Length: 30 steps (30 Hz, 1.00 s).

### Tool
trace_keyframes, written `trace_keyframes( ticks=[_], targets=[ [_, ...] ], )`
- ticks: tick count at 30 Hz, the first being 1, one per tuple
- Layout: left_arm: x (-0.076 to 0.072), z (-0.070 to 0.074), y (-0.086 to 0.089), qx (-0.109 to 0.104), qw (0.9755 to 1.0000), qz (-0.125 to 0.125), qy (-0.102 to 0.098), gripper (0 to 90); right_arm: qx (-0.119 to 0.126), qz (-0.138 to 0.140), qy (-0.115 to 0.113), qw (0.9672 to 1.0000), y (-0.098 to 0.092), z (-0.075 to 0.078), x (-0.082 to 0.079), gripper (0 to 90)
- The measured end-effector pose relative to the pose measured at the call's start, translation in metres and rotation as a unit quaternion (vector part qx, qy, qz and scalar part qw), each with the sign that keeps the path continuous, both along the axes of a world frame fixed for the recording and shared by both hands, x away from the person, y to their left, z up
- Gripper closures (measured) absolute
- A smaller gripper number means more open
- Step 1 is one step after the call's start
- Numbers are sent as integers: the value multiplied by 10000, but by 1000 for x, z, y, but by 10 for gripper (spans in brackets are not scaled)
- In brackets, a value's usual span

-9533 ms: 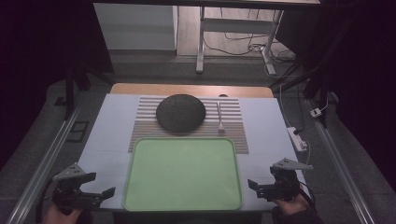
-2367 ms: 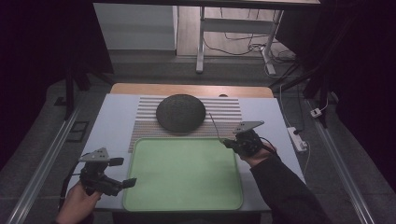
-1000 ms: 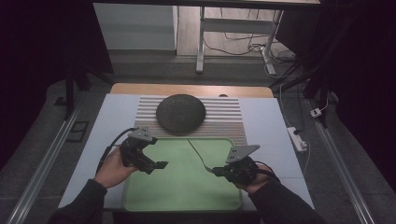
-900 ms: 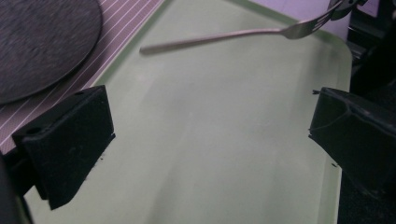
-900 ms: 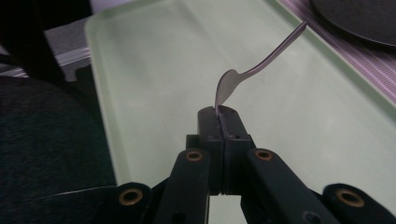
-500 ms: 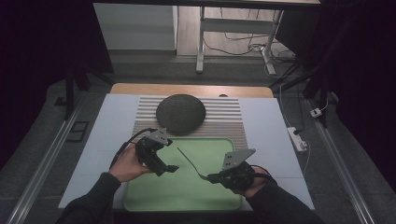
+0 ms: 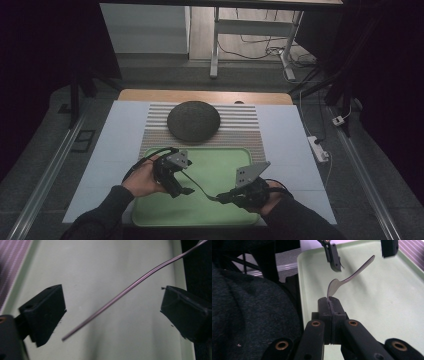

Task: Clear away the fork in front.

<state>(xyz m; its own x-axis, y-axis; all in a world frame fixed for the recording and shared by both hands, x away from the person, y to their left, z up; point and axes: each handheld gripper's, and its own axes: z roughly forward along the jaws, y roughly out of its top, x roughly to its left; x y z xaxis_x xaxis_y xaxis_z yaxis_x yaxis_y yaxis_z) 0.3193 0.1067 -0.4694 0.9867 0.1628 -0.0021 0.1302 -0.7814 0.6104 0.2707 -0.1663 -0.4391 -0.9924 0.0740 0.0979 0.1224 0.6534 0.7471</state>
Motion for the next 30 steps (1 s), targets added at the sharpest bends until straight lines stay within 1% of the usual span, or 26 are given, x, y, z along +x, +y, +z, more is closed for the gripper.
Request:
trace_keyframes(
  ticks=[2, 4, 6, 8, 12, 18, 20, 21, 23, 26, 27, 29, 30],
  targets=[
    [-2, -2, -2, 52, 9999, -114, -41, 141, -3, 69, 4, 10000, 1, 0, 0, 899],
    [-3, -3, -3, 163, 9996, -226, -80, 208, -16, 118, 14, 9999, 1, 0, -1, 899],
    [-4, -4, -4, 174, 9993, -328, -46, 278, -15, 159, 39, 9999, 2, 0, -2, 899],
    [-6, -4, -5, 211, 9987, -457, -55, 352, -45, 213, 38, 9998, 2, 0, -2, 899],
    [-8, -4, -7, 286, 9975, -638, -134, 494, -40, 287, 69, 9996, 3, 0, -3, 899],
    [-11, -6, -9, 431, 9949, -887, -231, 667, -103, 363, 64, 9993, 4, 0, -3, 899],
    [-13, -7, -10, 463, 9938, -969, -303, 689, -103, 375, 81, 9992, 4, -1, -3, 899],
    [-13, -7, -10, 520, 9925, -1047, -359, 697, -118, 384, 82, 9992, 4, -1, -3, 899],
    [-15, -7, -11, 547, 9909, -1134, -473, 709, -147, 412, 75, 9990, 4, -1, -3, 898],
    [-17, -8, -11, 575, 9884, -1252, -643, 728, -129, 431, 103, 9989, 4, -2, -3, 898],
    [-18, -8, -11, 593, 9873, -1303, -689, 736, -128, 438, 116, 9989, 4, -2, -3, 898],
    [-20, -8, -11, 634, 9840, -1440, -831, 753, -147, 460, 132, 9987, 4, -2, -2, 898],
    [-21, -8, -11, 643, 9830, -1490, -853, 770, -127, 490, 175, 9986, 4, -2, -2, 898]
  ],
)
